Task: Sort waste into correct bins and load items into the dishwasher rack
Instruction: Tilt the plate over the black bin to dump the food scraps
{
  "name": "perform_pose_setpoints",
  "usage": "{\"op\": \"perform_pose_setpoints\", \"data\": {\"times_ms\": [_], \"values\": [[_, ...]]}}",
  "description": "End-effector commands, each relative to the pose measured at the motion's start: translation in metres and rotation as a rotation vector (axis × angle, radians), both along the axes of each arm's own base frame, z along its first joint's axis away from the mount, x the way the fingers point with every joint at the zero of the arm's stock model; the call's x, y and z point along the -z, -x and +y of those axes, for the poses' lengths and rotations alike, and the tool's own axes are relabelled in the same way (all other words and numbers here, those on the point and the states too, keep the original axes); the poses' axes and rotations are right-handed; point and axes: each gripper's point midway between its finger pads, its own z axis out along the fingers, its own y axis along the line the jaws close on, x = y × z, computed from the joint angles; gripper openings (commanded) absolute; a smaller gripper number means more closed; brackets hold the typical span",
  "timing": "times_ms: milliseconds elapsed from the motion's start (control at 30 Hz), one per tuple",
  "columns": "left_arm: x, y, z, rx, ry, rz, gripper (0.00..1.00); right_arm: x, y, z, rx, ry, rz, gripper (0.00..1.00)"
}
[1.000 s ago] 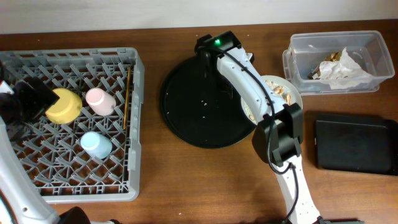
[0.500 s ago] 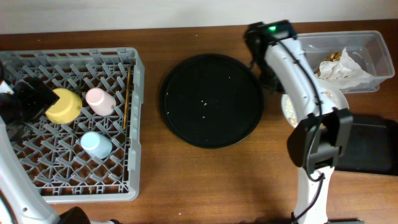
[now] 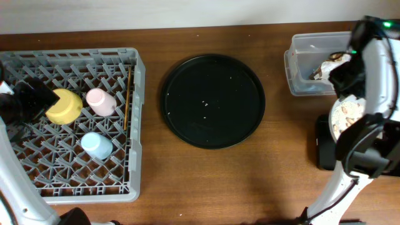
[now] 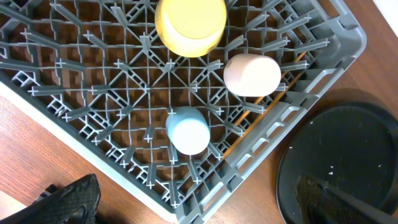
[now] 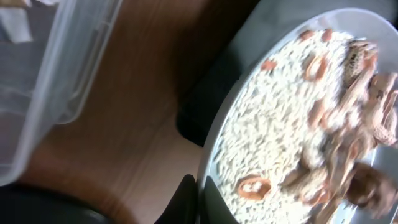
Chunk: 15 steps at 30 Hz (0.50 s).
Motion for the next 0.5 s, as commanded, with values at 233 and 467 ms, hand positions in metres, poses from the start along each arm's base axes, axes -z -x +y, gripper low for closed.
{"op": "perform_pose_setpoints", "data": {"times_ms": [233,467], "values": [[0.000,0.000,0.001,-0.012,0.006,-0.004,1.00,-0.014,0.005,-0.029,0.007,-0.192,-0.162,0.04],[0.000,0.000,0.001,-0.012,0.006,-0.004,1.00,-0.018,0.002,-0.043,0.001,-0.266,-0.258,0.04]]}}
